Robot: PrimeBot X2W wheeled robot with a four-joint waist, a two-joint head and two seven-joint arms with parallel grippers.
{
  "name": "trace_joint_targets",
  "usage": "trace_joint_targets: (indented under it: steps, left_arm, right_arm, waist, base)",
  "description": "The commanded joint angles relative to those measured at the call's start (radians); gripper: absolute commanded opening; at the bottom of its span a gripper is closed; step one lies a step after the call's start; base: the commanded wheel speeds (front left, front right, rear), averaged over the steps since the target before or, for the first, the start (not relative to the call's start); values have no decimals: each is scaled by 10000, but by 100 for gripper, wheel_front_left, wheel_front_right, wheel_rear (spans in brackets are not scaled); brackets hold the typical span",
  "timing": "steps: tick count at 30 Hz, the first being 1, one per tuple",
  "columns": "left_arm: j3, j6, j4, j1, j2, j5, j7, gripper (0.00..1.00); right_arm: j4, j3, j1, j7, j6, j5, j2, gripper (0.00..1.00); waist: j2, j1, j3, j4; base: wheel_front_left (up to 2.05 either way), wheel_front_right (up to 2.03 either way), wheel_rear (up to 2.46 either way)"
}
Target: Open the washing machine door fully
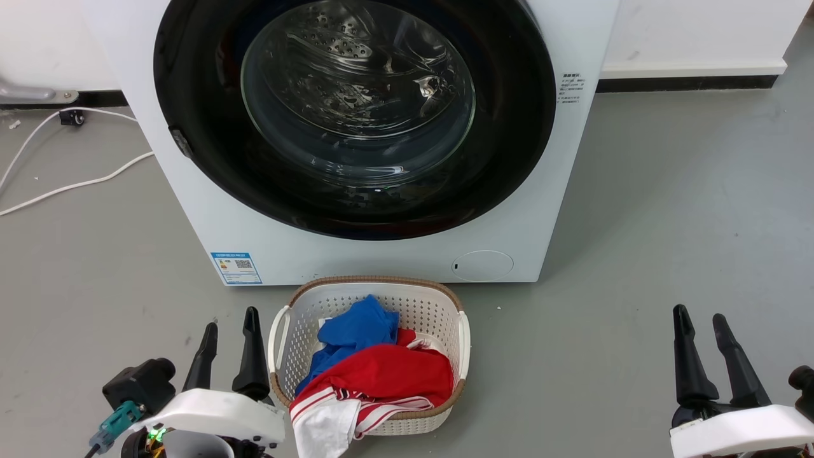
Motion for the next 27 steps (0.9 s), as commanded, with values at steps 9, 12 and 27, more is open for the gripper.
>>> trace_joint_targets:
  steps: [9, 12, 27]
  left_arm:
    - [-356, 262, -269, 77, 199, 1316, -334, 100]
    - [-413, 313, -290, 96, 219, 1519, -390, 100]
    - [-671, 411, -404, 258, 225, 2848, -749, 100]
  right_arm:
    - [-312, 39, 179, -335, 18, -1466, -18, 100]
    - [-327, 44, 234, -389, 18, -1674, -18, 100]
    - [-563, -29, 470, -748, 21, -2759, -14, 100]
  waist:
    - [0, 0, -11, 38]
    - [0, 0, -15, 47]
    - [0, 0, -29, 106]
  base:
    - [0, 0, 0]
    - [0, 0, 0]
    - [0, 0, 0]
